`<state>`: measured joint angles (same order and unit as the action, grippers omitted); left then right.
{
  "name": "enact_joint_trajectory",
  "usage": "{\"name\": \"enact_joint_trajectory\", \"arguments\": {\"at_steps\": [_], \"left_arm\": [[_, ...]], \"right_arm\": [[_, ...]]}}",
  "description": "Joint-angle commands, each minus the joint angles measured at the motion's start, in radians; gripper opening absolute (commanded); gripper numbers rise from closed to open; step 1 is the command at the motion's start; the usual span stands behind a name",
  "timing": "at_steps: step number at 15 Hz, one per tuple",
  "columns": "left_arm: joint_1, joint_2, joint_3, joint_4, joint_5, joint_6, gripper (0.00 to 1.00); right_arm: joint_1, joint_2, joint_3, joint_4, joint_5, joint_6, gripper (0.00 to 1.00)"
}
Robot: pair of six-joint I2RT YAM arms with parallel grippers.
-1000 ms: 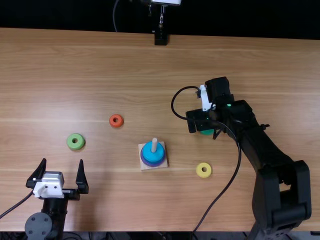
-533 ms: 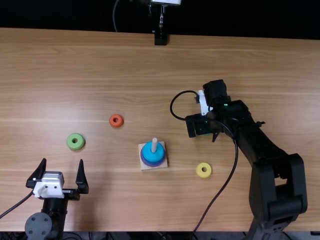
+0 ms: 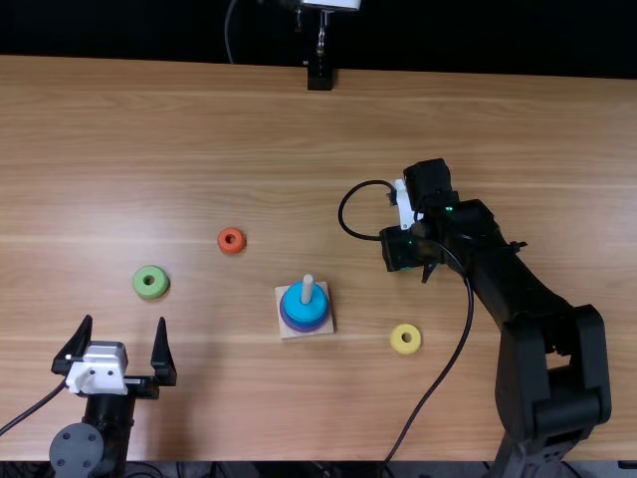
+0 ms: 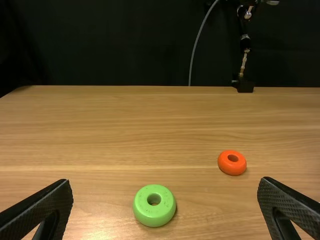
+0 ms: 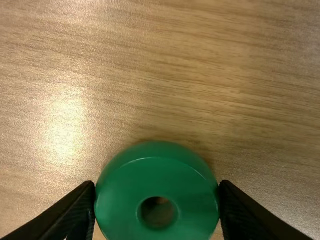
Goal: Build the Hanoi tower: stack the rings onto the peg from bottom to top in this color order: purple, dark blue, light blue, dark green, light green, yellow, orange.
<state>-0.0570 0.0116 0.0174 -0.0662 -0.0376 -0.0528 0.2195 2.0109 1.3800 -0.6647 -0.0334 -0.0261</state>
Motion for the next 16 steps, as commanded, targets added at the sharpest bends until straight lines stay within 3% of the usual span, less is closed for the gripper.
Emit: {"name": "enact_joint_trajectory", "arguments": {"at_steps": [1,8,14,16], "left_arm": [[0.009,-0.012,-0.017,-0.015,-0.001,0.009,1.0],[0.009,-0.012,-0.017,-0.015,-0.001,0.009,1.0],[0.009,-0.012,-0.017,-0.015,-0.001,0.009,1.0],[0.009,-0.012,-0.017,-0.015,-0.001,0.009,1.0]], "right_arm": [[-0.014,0.02,-0.009,0.001,0.004,-0.005,0.0],[-0.012,0.015,0.024,-0.025,0.004,-0.035,0.0],[0.0,0.008,0.22,-0.343,0.009,-0.031,0.0],[0.037,-0.014,0.286,-0.417,0.009,-0.031,0.0]]}}
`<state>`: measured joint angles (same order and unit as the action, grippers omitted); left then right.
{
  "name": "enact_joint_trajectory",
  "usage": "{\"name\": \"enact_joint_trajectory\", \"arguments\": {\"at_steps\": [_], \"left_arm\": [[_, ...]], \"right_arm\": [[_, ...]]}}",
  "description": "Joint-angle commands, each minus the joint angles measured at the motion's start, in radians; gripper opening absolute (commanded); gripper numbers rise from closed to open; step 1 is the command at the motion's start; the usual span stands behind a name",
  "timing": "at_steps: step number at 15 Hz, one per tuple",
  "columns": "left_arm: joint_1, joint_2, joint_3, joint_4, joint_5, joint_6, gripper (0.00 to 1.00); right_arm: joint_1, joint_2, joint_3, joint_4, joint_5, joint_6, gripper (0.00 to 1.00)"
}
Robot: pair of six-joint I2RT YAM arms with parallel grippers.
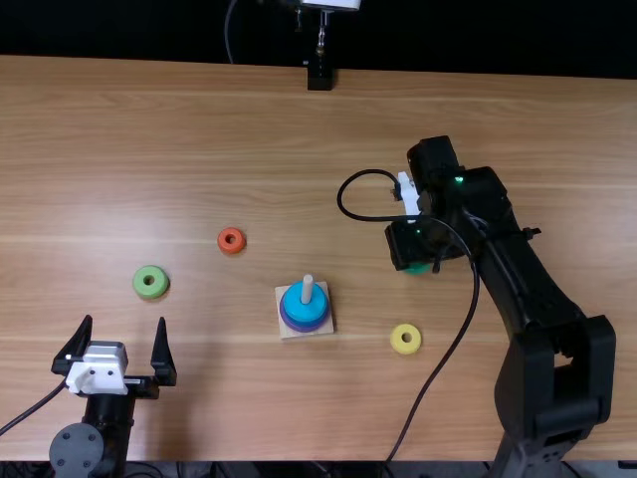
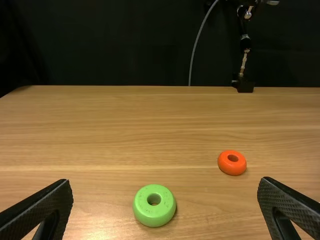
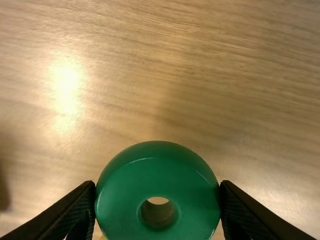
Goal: Build the Hanoi tower: stack the rings onto the peg from bottom to top in this color order: purple, dark blue, light blue, dark green, light green, yellow, orange.
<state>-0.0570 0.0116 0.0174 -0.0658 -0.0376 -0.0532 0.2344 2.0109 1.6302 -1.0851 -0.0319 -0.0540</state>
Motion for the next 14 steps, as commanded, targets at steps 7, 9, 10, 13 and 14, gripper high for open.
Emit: {"name": "enact_joint_trajectory", "arguments": {"at_steps": [7,9,10,13,14], "left_arm": [[0.009,-0.012,-0.017,-0.015,-0.001,0.009,1.0],[0.009,-0.012,-0.017,-0.015,-0.001,0.009,1.0],[0.009,-0.012,-0.017,-0.015,-0.001,0.009,1.0],[0.009,-0.012,-0.017,-0.015,-0.001,0.009,1.0],[0.009,-0.012,-0.017,-0.015,-0.001,0.009,1.0]], "right_arm": [[0.108,-0.139,0.209,-0.142,0.008,-0.012,0.0],[0.131,-0.144,0.284,-0.221,0.008,-0.012,0.0],[0.146,-0.144,0.33,-0.254,0.008,-0.012,0.0],[0.198,-0.144,0.43,-0.335,0.008,-0.012,0.0],[0.221,-0.144,0.442,-0.348,0.006,-0.01,0.0]]}}
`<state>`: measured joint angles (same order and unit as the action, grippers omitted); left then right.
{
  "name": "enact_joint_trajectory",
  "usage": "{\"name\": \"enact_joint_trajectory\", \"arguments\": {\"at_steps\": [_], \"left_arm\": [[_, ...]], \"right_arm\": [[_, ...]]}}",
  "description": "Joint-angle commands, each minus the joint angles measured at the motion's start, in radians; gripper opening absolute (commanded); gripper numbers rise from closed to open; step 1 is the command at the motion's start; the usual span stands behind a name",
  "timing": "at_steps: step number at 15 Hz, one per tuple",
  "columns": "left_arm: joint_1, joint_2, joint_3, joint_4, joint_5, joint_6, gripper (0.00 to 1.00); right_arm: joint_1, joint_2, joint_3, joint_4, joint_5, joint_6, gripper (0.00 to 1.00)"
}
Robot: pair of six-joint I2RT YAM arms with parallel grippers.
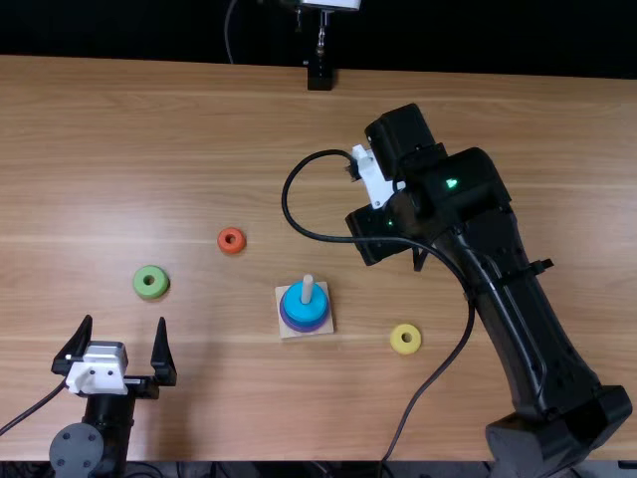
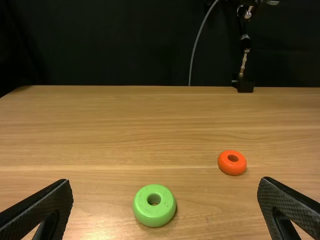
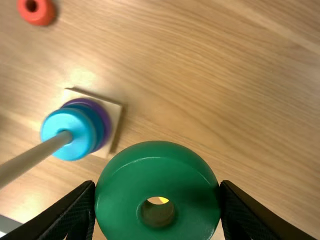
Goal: Build the Hanoi tower: stack the rings onto the peg from bottom to top in this color order: purple, dark blue, light blue, dark green, light green, yellow, orange.
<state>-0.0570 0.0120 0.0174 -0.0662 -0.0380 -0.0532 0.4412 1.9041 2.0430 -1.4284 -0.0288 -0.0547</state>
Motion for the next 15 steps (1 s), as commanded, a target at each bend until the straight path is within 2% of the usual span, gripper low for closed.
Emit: {"name": "enact_joint_trajectory", "arguments": {"at_steps": [1,8,11,15], "left_arm": [[0.009,-0.012,-0.017,-0.015,-0.001,0.009,1.0],[0.009,-0.012,-0.017,-0.015,-0.001,0.009,1.0],[0.009,-0.012,-0.017,-0.015,-0.001,0.009,1.0],[0.009,-0.012,-0.017,-0.015,-0.001,0.009,1.0]], "right_arm": [[0.042,-0.037,0.031,-0.012,0.003,-0.006,0.0],[0.194,-0.037,0.025,-0.01,-0.001,0.023,0.0],[0.235,-0.037,0.028,-0.01,-0.001,0.055,0.0],[0.252,-0.037,0.026,-0.008,-0.001,0.057,0.0]]}}
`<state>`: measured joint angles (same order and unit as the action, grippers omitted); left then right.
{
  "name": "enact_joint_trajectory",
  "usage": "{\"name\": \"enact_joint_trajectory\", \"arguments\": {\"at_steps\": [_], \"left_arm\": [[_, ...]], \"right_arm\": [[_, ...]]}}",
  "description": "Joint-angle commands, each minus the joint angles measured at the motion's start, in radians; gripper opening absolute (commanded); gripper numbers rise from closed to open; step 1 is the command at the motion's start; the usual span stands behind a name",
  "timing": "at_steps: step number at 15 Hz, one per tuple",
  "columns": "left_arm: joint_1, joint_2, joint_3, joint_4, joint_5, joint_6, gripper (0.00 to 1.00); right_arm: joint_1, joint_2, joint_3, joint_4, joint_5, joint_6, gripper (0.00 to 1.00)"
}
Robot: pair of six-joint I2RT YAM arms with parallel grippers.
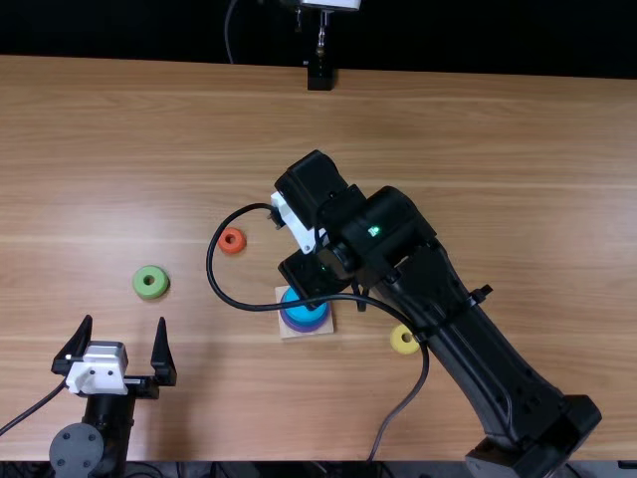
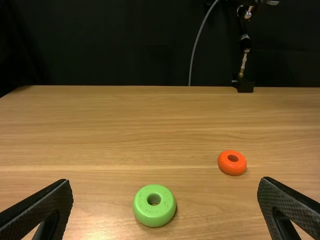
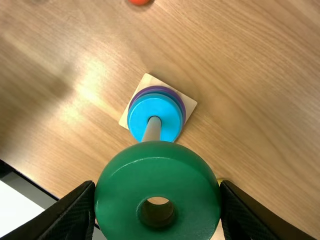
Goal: Build the Hanoi tower: stack the rings onto the peg from bottom to top in this color order: purple, dark blue, light blue, dark green, light green, yellow, orange.
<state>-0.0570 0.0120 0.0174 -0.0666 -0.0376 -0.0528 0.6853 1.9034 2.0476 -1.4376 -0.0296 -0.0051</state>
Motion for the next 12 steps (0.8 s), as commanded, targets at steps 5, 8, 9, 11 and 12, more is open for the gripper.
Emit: {"name": "enact_joint_trajectory", "arguments": {"at_steps": [5,8,9,11,12], "left_arm": [[0.009,-0.012,-0.017,-0.014,-0.001,0.009,1.0],[0.009,-0.012,-0.017,-0.014,-0.001,0.009,1.0],[0.009,-0.012,-0.017,-0.014,-0.001,0.009,1.0],[0.009,-0.012,-0.017,-0.014,-0.001,0.009,1.0],[0.009,-0.012,-0.017,-0.014,-0.001,0.009,1.0]], "right_arm": [[0.008,-0.037,0.013,0.004,0.0,0.007,0.0],[0.008,-0.037,0.013,0.008,0.0,0.007,0.0],[0.008,-0.037,0.013,0.008,0.0,0.007,0.0],[0.01,-0.035,0.013,0.01,-0.002,0.007,0.0],[0.01,-0.035,0.013,0.01,-0.002,0.007,0.0]]}}
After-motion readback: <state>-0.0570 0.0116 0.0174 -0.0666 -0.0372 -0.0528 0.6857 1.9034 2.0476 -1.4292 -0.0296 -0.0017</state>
